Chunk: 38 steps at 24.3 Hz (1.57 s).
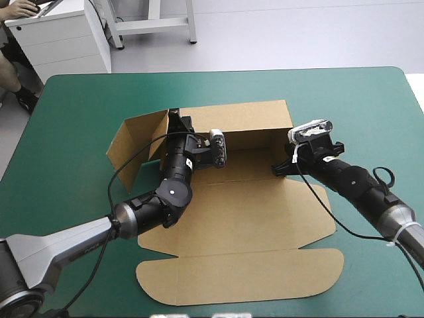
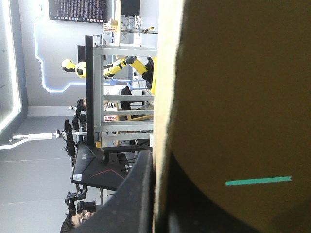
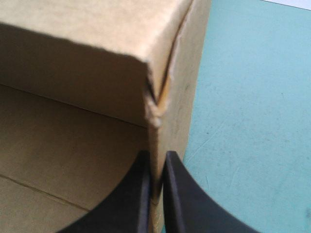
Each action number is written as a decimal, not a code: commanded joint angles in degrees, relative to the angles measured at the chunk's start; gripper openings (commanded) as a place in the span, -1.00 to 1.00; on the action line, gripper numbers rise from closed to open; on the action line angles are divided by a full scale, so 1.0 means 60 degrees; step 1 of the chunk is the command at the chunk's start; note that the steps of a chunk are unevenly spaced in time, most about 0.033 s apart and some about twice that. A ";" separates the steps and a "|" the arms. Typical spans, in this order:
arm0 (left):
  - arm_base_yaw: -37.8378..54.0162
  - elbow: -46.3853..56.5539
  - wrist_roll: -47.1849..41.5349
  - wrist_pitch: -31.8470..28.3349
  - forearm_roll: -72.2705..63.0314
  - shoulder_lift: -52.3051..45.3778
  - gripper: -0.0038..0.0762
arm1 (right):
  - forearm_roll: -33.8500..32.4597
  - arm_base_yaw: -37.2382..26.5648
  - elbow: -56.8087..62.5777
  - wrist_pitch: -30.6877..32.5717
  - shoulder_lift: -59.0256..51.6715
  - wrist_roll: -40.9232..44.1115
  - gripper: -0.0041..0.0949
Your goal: Fold the box
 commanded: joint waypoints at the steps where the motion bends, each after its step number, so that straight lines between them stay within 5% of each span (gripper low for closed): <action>1: -0.0031 -0.0327 -0.0166 0.0302 0.0563 -0.0416 -0.93 | 0.0132 0.0030 -0.0250 -0.0147 -0.0182 -0.0133 -0.96; 6: -0.0031 -0.0327 -0.0166 0.0222 0.0563 -0.0416 -0.81 | 0.0132 0.0030 -0.0250 -0.0147 -0.0074 -0.0105 -0.96; 14: -0.0031 -0.0327 -0.0946 -0.0047 0.0612 -0.0416 0.52 | 0.0132 0.0030 -0.0250 -0.0147 -0.0013 -0.0105 -0.96; 15: -0.0031 -0.0327 -0.0968 -0.0047 0.0612 -0.0416 0.54 | 0.0132 0.0030 -0.0250 -0.0147 -0.0013 -0.0105 -0.96; 28: -0.3046 -0.0327 -0.0968 0.2793 0.0382 -0.0416 0.52 | 0.0132 0.0014 -0.0328 -0.1037 -0.0013 0.0308 -0.96; 33: -0.3651 -0.0327 -0.0459 0.2796 -0.0558 -0.0416 -0.06 | 0.0132 0.0014 -0.0328 -0.0720 -0.0013 0.0322 -0.96; 36: -0.3985 -0.0327 0.0723 0.2445 -0.1445 -0.0434 -0.81 | 0.0132 0.0014 -0.0328 -0.0560 -0.0013 0.0322 -0.96; 38: -0.4023 -0.0433 0.2030 0.1615 -0.2752 -0.0530 -0.89 | 0.0132 0.0014 -0.0328 -0.0465 -0.0013 0.0322 -0.96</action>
